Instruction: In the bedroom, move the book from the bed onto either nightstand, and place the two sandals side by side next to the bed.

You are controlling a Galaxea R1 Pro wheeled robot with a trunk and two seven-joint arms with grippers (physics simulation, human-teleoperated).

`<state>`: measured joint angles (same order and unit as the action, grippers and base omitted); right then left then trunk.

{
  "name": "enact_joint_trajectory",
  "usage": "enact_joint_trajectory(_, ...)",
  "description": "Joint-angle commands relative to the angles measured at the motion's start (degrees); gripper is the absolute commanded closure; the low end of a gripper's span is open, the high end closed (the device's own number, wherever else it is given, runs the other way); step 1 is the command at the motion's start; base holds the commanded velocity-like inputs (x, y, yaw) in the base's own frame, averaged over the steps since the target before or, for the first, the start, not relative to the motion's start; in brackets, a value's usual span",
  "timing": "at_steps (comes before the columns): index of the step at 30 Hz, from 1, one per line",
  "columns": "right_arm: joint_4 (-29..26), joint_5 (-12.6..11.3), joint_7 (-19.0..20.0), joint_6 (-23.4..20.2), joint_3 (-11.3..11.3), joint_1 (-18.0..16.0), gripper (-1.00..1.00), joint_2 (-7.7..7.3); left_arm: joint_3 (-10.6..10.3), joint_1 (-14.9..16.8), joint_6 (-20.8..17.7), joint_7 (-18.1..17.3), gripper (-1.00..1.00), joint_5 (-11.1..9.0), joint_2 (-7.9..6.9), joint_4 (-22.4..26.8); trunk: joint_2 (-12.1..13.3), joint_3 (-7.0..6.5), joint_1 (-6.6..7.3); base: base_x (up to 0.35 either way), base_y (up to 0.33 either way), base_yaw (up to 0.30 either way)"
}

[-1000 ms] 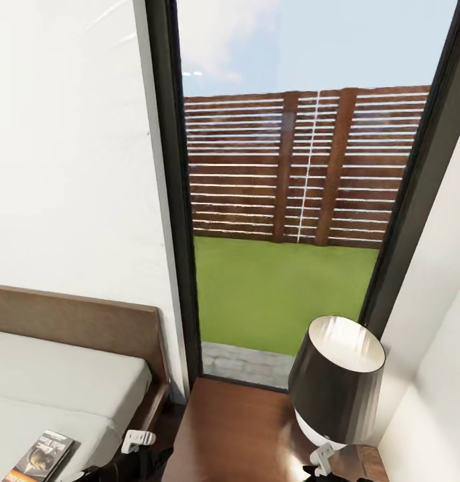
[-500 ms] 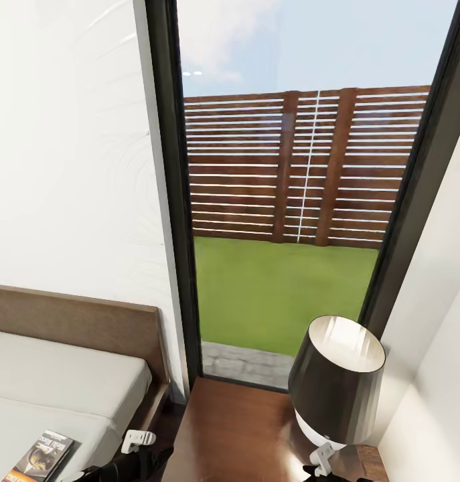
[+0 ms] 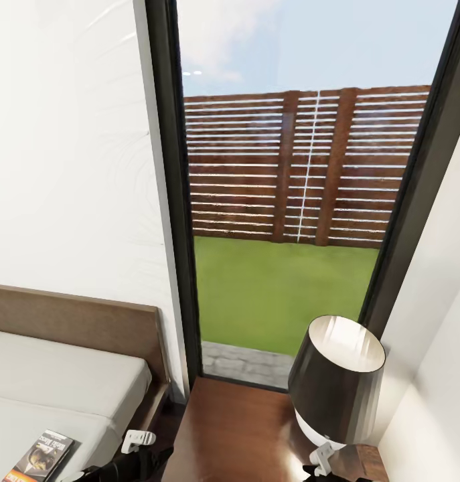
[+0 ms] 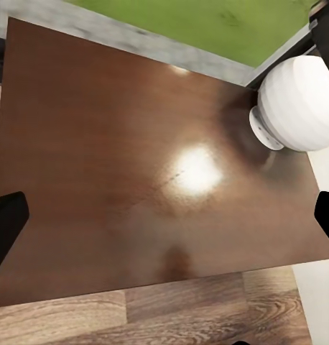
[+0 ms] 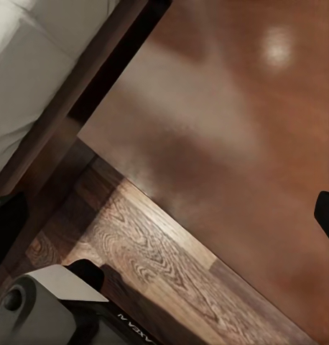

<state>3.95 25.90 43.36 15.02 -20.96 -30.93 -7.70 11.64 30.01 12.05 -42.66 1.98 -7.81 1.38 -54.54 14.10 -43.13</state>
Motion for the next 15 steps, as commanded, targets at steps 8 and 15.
enact_joint_trajectory(8, 0.2, 0.6, 0.0, 0.4, -0.5, -0.1, -1.0, -0.04, 0.2, 0.1, 0.3, -0.1, -1.0, 0.2, -0.01, -0.1, -0.1, 0.68, -0.01, 0.0, 0.0, 0.0)
enact_joint_trajectory(15, 0.2, 0.6, 0.0, 0.4, -0.6, -0.1, -1.0, -0.04, 0.2, 0.1, 0.3, -0.1, -1.0, 0.2, -0.01, -0.1, -0.1, 0.9, -0.01, 0.0, 0.0, 0.0)
